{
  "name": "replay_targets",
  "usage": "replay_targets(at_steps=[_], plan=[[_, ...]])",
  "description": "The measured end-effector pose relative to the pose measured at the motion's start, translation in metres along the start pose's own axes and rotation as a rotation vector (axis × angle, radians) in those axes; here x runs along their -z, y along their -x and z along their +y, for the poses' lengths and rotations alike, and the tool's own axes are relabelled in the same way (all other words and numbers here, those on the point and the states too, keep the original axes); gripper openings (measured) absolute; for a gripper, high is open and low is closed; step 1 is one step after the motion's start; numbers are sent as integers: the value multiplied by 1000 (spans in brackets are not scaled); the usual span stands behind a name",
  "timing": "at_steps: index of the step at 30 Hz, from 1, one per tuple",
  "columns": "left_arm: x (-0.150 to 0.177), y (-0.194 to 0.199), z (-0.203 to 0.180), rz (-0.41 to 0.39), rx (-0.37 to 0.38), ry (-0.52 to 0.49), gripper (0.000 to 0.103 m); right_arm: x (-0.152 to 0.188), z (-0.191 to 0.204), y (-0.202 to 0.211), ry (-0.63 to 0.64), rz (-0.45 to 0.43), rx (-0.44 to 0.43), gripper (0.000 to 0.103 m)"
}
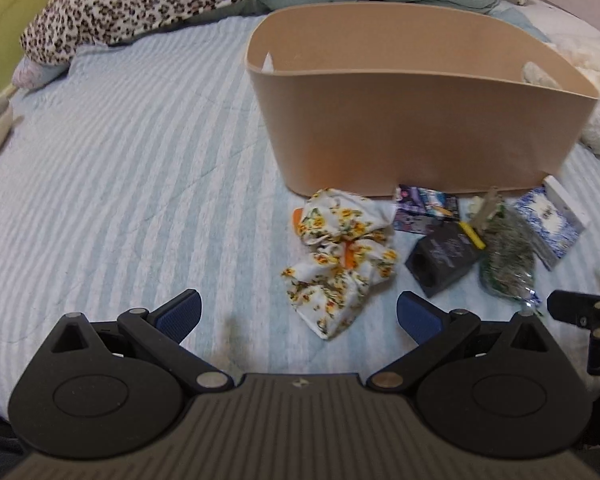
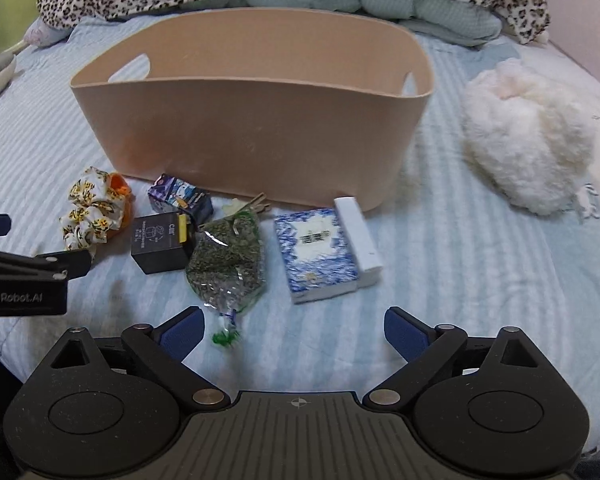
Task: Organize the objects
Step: 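Grasp the floral scrunchie with the left tool while the right tool grasps the green snack bag, then lift both items over the basket and open both tools to drop them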
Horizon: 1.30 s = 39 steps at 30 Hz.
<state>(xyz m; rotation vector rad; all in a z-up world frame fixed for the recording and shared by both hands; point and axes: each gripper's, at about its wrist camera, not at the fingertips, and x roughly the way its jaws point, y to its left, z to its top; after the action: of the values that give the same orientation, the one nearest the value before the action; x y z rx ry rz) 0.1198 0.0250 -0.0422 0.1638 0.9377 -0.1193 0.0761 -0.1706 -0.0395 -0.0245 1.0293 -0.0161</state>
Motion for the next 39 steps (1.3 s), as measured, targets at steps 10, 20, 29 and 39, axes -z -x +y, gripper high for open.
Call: replay_targets(at_steps=[10, 20, 29, 39], plan=[[1, -33, 9, 25, 26, 20, 82, -2, 21, -43, 36, 70, -68, 83], [3, -28, 3, -48, 82, -14, 29, -1, 25, -42, 3, 3, -85, 44], [9, -6, 7, -59, 117, 50, 8, 7, 23, -26, 0, -27, -92, 14], [12, 32, -1, -131, 131, 37, 8, 3, 11, 14, -5, -101, -120, 13]])
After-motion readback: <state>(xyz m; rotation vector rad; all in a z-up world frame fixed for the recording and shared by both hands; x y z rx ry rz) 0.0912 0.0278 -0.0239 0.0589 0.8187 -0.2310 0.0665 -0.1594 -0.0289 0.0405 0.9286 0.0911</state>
